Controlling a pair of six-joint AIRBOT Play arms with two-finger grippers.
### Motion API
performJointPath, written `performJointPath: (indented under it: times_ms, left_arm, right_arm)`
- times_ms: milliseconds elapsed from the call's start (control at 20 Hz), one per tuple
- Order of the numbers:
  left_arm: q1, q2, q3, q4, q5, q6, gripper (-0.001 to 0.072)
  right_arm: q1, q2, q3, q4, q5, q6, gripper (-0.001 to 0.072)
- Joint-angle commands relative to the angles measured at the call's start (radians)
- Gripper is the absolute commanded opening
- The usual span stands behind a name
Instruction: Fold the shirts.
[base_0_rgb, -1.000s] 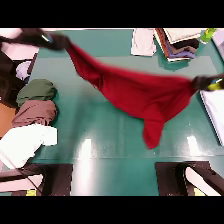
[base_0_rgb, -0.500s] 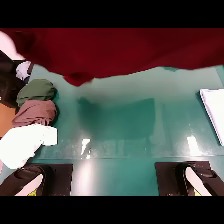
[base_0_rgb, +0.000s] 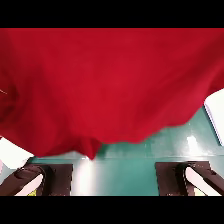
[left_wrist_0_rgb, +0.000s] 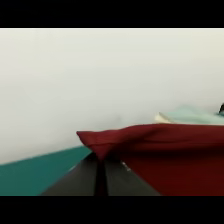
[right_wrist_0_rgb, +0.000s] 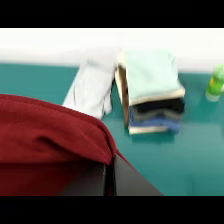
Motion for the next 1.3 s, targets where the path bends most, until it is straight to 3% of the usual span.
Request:
performJointPath:
  times_ms: [0, 100, 300, 450, 600, 650, 700, 750, 800, 1000, 1250]
  left_arm:
    - [0.001, -0.124, -0.123, 0.011, -0.123, 0.002, 0.0022]
    - [0.001, -0.229, -0.232, 0.011, -0.134, 0.002, 0.0022]
    - [0.001, -0.495, -0.403, 0.065, 0.011, 0.002, 0.0023]
    - [0.001, -0.657, -0.406, 0.094, 0.071, 0.002, 0.0024]
    - [0.001, -0.708, -0.406, 0.093, 0.097, -0.009, 0.0025]
    - [0.001, -0.705, -0.406, 0.094, 0.101, -0.006, 0.0026]
    - [0.001, -0.704, -0.395, 0.098, 0.09, -0.006, 0.0172]
    - [0.002, -0.704, -0.375, 0.105, 0.062, -0.007, 0.0427]
    - [0.006, -0.704, -0.344, 0.108, 0.005, -0.008, 0.0487]
    - [0.045, -0.652, -0.314, 0.105, -0.257, -0.046, 0.0489]
    - [0.051, -0.377, -0.742, 0.092, -0.249, -0.143, 0.0491]
  right_arm:
    - [0.021, -0.101, -0.159, 0.0, 0.027, 0.001, 0.0022]
    - [0.06, -0.186, -0.27, -0.001, 0.001, -0.018, 0.0021]
    - [0.117, -0.388, -0.42, -0.009, -0.154, -0.016, 0.0022]
    - [0.117, -0.51, -0.432, 0.003, -0.24, -0.004, 0.0023]
    - [0.117, -0.595, -0.372, 0.003, -0.217, 0.002, 0.0024]
    - [0.116, -0.608, -0.35, 0.003, -0.206, 0.001, 0.0105]
    - [0.116, -0.616, -0.325, 0.003, -0.2, 0.002, 0.035]
    - [0.115, -0.62, -0.294, 0.0, -0.185, 0.002, 0.0466]
    - [0.107, -0.617, -0.262, 0.001, -0.168, 0.002, 0.0466]
    - [0.076, -0.509, -0.289, -0.001, -0.108, 0.001, 0.0465]
    - [0.007, -0.261, -0.619, 0.001, -0.118, 0.0, 0.0466]
